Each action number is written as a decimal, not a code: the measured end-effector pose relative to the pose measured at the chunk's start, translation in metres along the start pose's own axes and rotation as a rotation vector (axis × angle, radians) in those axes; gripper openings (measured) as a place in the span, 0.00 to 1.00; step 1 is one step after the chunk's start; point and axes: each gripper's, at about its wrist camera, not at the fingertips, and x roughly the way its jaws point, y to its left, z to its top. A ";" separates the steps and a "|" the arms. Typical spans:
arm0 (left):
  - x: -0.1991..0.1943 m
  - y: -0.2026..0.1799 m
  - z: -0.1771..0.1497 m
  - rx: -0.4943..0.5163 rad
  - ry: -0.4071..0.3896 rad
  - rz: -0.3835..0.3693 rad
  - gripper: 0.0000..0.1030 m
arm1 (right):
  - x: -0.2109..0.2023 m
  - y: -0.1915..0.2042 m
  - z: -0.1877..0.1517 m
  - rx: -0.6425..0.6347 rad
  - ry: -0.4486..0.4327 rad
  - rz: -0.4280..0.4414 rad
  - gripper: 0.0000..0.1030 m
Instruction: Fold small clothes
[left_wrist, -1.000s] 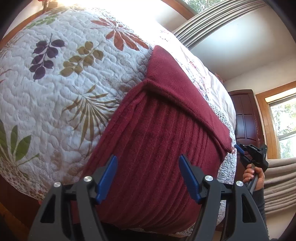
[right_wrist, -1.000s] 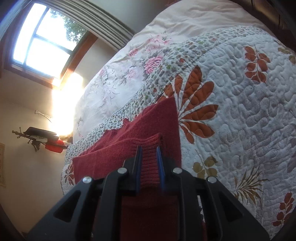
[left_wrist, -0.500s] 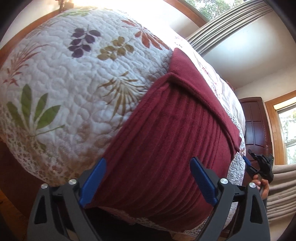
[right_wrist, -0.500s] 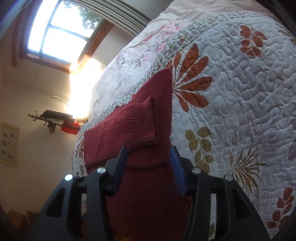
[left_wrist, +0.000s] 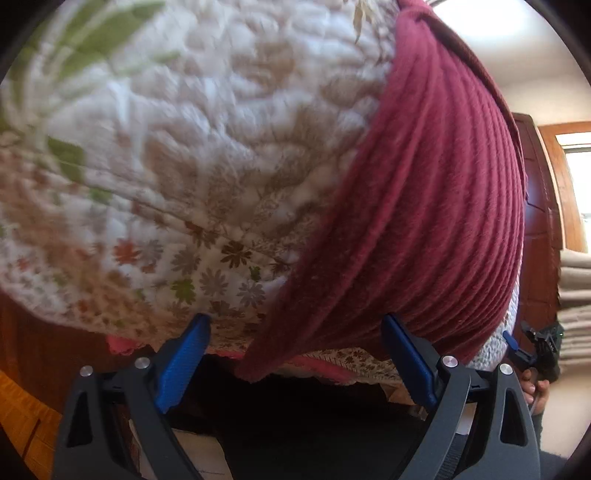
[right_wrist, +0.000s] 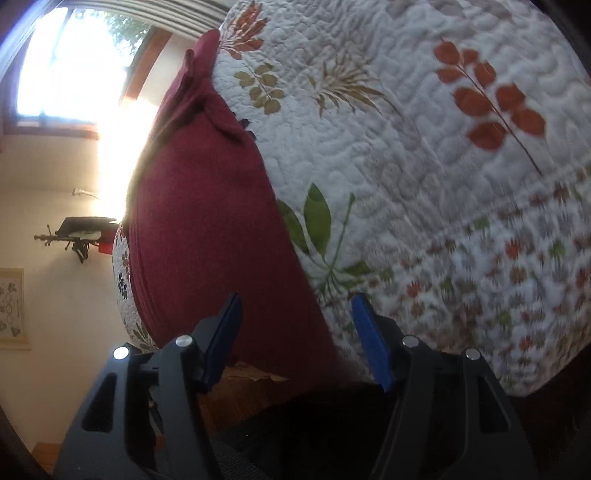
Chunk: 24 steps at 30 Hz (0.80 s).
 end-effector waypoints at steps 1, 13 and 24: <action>0.004 0.003 0.003 0.008 0.016 -0.024 0.91 | -0.002 -0.001 -0.012 0.023 -0.002 -0.006 0.61; -0.010 0.025 0.000 0.018 0.084 -0.274 0.08 | -0.012 0.010 -0.087 0.042 -0.041 -0.014 0.64; -0.091 -0.012 -0.026 -0.117 0.028 -0.622 0.07 | 0.032 -0.046 -0.113 0.254 -0.026 0.163 0.75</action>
